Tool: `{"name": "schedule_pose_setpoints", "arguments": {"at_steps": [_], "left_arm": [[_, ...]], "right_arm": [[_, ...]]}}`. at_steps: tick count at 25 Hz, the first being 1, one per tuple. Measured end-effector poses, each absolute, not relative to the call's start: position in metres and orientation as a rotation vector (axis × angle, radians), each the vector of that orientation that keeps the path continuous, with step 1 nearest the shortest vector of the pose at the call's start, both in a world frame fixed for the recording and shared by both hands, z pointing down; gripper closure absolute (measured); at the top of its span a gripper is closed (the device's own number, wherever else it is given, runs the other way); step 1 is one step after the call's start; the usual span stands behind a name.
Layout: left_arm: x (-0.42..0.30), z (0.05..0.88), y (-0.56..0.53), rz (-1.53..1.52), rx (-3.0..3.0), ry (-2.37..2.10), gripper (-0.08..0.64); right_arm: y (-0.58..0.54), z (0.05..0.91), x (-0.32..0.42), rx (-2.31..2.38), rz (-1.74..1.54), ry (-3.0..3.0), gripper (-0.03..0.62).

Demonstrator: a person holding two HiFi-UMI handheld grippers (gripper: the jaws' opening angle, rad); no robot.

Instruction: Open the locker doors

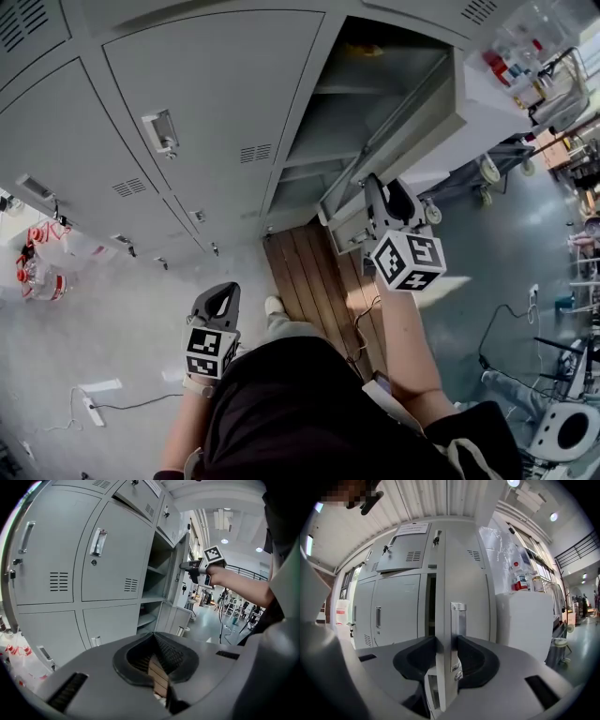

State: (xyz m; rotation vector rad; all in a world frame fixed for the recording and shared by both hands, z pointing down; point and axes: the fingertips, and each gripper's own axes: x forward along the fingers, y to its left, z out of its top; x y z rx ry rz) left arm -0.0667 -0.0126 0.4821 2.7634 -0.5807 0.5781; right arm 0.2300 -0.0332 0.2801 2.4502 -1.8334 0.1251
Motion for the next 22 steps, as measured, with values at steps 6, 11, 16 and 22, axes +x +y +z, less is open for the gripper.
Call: {"name": "schedule_pose_setpoints", "arguments": {"at_steps": [6,11,16,22], "left_arm": [[-0.049,0.487,-0.001,0.608,2.779,-0.490,0.541],[-0.032,0.486,0.006,0.621,2.800,-0.417,0.541],[-0.016,0.489,0.011,0.641,2.808,-0.369,0.541],[0.004,0.491,0.018,0.670,2.820,-0.304,0.541]], "right_arm": [[-0.004,0.281,0.248,2.514,0.126,-1.770,0.426],[0.019,0.282,0.264,2.576,0.127,-1.702,0.440],[0.044,0.286,0.287,2.637,0.145,-1.635,0.460],[0.067,0.298,0.315,2.689,0.186,-1.557,0.480]]}}
